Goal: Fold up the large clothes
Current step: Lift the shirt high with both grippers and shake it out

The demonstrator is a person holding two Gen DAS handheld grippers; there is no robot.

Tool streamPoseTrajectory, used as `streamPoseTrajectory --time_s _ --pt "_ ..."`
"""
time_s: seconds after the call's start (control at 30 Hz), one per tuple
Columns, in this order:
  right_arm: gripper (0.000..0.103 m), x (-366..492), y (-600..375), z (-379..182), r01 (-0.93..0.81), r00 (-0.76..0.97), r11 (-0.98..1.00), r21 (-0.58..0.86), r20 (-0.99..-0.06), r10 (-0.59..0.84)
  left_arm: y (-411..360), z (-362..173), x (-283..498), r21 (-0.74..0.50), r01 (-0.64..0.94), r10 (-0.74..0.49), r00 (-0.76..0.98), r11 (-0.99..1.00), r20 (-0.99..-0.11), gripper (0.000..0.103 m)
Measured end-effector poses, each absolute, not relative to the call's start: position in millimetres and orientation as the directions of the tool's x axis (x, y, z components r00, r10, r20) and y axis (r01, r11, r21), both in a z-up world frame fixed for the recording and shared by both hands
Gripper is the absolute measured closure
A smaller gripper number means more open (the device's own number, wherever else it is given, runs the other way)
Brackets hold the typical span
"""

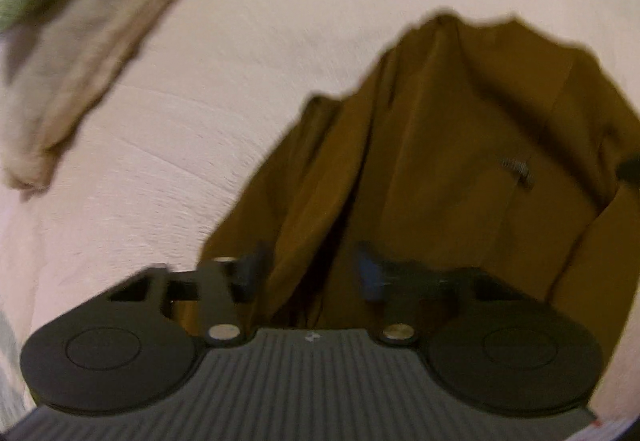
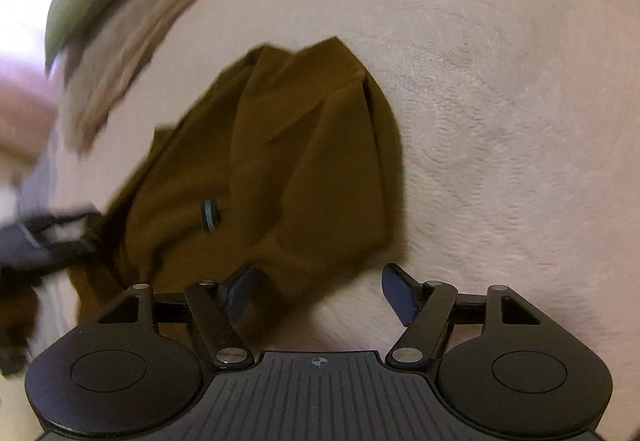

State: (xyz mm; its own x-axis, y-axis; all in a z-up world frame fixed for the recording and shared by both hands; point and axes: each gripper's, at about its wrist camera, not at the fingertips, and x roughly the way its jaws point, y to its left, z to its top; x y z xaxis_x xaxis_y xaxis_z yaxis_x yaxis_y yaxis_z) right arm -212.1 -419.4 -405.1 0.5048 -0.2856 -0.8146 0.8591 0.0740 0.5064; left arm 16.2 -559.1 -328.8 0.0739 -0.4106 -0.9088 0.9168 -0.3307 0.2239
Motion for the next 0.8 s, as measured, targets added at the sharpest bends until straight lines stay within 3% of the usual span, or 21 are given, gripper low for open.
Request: streamPoseTrajectory --time_s 0.03,0.07,0.1,0.13,0.23,0.4,0.57,0.8 --pt "0.037 -212 -422 -407 0.841 0.528 0.057 0.537 -0.796 -0.295 -560 -331 16 0.22 0.914 -0.398 0.072 -0.341 -0.915 0.098" --pt "0.038 -214 -426 -407 0.827 0.546 0.038 0.561 -0.783 -0.297 -560 -331 17 0.221 0.914 -0.397 0.073 -0.34 -0.915 0.101" --pt "0.062 -215 -429 -408 0.825 0.543 0.018 0.565 -0.784 -0.3 -558 -325 18 0.225 0.917 -0.412 0.076 -0.329 -0.908 0.101" --pt "0.097 -216 -433 -406 0.834 0.529 0.009 0.551 -0.797 -0.291 -555 -316 19 0.231 0.922 -0.432 0.08 -0.311 -0.898 0.101" --pt "0.099 -224 -441 -380 0.862 0.497 0.052 0.503 -0.822 -0.278 -543 -271 24 0.249 0.94 -0.502 0.103 -0.233 -0.859 0.102" --pt "0.1 -251 -453 -289 0.853 0.514 0.299 0.427 -0.789 -0.338 -518 -158 33 0.255 0.966 -0.654 0.167 -0.04 -0.738 0.102" --pt "0.1 -298 -467 -194 0.803 0.561 0.483 0.349 -0.715 -0.416 -474 -43 21 0.28 0.942 -0.755 0.317 0.182 -0.574 0.102" --pt "0.1 -352 -479 -63 0.678 0.671 0.704 0.212 -0.569 -0.475 -384 80 -19 0.251 0.871 -0.789 0.489 0.422 -0.373 0.102"
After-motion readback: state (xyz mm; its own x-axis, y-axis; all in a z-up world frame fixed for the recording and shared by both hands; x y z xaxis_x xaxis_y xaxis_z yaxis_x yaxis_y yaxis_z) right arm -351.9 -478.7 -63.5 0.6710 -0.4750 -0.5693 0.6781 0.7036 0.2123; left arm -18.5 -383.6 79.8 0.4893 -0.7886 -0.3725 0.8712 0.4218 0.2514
